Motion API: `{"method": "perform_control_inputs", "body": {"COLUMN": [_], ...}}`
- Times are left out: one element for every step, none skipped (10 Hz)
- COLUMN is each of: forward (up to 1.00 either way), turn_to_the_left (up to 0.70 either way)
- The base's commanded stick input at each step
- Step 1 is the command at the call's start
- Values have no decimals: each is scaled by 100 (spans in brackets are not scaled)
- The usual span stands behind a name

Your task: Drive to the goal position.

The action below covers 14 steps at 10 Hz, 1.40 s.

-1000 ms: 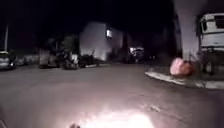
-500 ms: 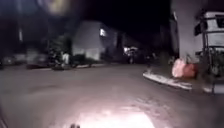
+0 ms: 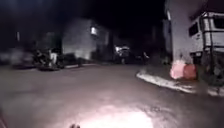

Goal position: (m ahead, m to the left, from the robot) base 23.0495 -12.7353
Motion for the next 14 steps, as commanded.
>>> {"method": "perform_control_inputs", "body": {"forward": [100, 100, 100, 100, 100, 100, 100, 100, 100, 100, 100, 100, 100, 100], "turn_to_the_left": [0, 0, 0, 0, 0, 0, 0, 0, 0, 0, 0, 0, 0, 0]}}
